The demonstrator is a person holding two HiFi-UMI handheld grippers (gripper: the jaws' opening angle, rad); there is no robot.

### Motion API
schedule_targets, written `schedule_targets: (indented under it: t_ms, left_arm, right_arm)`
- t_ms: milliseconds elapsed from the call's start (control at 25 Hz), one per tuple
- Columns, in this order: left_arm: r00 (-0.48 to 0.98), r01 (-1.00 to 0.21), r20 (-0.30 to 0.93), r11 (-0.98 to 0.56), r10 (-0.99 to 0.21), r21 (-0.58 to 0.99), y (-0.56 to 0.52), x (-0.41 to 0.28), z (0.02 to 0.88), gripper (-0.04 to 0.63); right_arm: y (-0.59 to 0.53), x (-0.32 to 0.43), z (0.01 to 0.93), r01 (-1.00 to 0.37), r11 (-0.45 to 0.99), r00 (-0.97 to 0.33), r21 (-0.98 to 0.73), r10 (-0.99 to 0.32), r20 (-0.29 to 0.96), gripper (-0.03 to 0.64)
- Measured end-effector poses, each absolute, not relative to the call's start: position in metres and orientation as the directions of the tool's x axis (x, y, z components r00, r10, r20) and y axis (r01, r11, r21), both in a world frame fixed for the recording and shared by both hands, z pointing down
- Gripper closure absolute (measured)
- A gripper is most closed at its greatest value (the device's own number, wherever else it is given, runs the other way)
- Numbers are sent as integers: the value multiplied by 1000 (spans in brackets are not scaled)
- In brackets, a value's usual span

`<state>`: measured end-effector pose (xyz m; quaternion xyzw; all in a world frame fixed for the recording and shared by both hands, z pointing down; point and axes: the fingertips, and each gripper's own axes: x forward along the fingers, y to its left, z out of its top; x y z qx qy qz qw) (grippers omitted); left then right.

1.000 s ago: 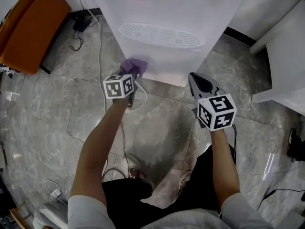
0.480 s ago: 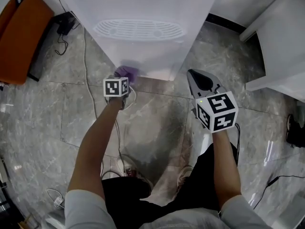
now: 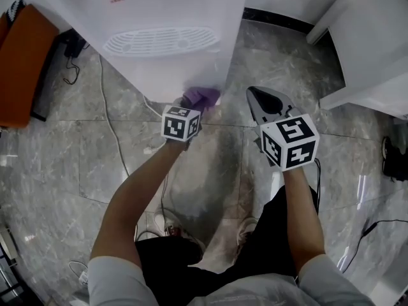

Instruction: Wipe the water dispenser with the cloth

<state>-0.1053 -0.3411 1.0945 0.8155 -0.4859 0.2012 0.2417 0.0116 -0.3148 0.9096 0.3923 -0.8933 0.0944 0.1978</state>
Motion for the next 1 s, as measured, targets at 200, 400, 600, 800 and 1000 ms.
schedule_targets:
  t_ms: [200,400,600,800,1000]
  left_arm:
    - [574,-816,423,-535,-701,219,-336,-58,1046,532]
    - [610,-786,409,-585,-679,200,-303,-73,1012,532]
    - [441,-886,427,-458,-790,69,-283,-165,961,532]
    - [177,-978,369,-204,-913,-37,-240,-272,904,532]
    - [63,-984,313,-111,-948,-139,-208,-321,842,532]
  right_arm:
    - [-320,13,909,-744,668,-596,15,-675,436,603]
    - [-317,-1,910,-671,721,-593,174,-663,457,601]
    - [-311,-17,919,-651,751,-643,108,-621,448,601]
    - [-300,-45,919,-627,777,-685,58,-585,435,603]
    - [-288,-89,853,-546,832,-769,98,-544,334,603]
